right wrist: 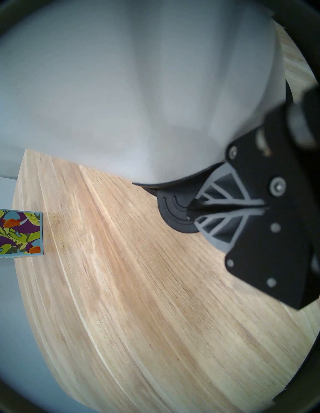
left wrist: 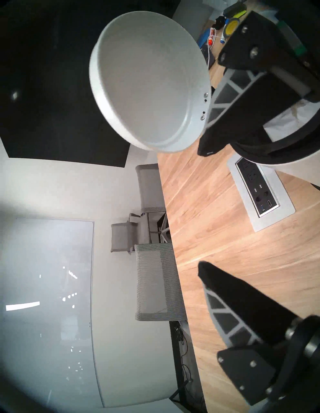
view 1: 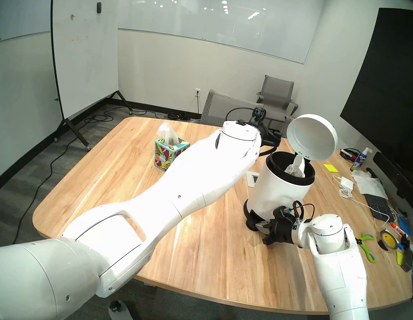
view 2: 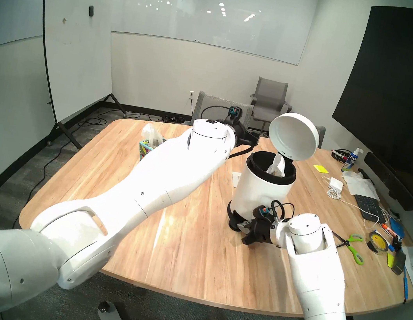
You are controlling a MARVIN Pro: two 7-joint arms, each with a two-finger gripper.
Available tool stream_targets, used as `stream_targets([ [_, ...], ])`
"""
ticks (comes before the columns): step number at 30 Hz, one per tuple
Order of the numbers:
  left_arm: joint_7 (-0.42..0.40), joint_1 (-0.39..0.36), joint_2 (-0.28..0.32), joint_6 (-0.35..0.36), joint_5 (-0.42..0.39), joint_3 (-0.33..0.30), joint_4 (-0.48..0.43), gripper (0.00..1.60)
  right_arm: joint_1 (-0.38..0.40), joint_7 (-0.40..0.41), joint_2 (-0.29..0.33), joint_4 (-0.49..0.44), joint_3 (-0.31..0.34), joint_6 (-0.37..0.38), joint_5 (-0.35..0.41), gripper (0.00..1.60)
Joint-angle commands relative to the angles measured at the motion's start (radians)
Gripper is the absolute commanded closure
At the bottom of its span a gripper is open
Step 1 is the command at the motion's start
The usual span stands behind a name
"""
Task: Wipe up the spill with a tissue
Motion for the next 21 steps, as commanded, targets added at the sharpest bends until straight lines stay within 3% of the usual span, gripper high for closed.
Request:
stream_targets([
  [1,0.008,0.03,0.045,0.009,-0.007,-0.027,-0.117,0.0,-0.021,-0.008,-0.005,0.032,-0.021,0.005,-0.017,1.6],
  [7,0.015,0.066,0.084,-0.002,-0.014,-0.052,-0.195,0.0,-0.021,-0.007,-0.004,0.031,-0.021,0.005,-0.016,1.6],
  [10,0.033,0.115,0.127,0.005,-0.012,-0.064,-0.297,0.0,-0.021,-0.007,-0.004,0.031,-0.02,0.005,-0.016,1.6],
  [13,0.03,0.107,0.13,-0.003,-0.016,-0.073,-0.275,0.0,-0.021,-0.007,-0.004,0.031,-0.02,0.005,-0.016,1.6],
  [21,0.039,0.174,0.216,0.001,-0.012,-0.103,-0.385,0.0,-0.021,-0.007,-0.005,0.031,-0.021,0.005,-0.016,1.6],
])
